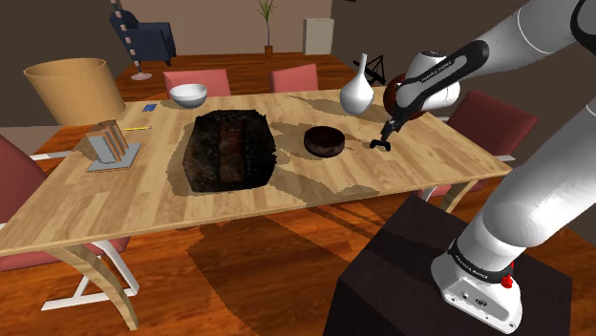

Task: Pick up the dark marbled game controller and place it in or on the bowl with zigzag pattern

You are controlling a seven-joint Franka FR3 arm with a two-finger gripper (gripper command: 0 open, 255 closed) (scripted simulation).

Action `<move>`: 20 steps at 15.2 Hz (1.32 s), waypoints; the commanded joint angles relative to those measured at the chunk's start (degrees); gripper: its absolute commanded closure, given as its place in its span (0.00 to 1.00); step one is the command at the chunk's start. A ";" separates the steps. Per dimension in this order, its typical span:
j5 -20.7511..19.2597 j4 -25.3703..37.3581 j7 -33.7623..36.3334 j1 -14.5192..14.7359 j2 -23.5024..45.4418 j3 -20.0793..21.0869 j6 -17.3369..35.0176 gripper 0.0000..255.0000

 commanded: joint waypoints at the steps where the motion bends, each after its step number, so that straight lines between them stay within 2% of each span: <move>1: 1.46 0.46 -1.30 0.43 2.19 -0.55 1.67 0.00; 6: 6.59 0.69 -4.98 1.46 7.53 -1.20 6.27 0.00; 14: 6.59 0.69 -4.97 1.37 7.52 -1.12 6.26 0.00; 15: 6.59 0.69 -4.97 1.37 7.52 -1.12 6.26 1.00; 20: 6.59 0.69 -4.97 1.37 7.52 -1.12 6.26 1.00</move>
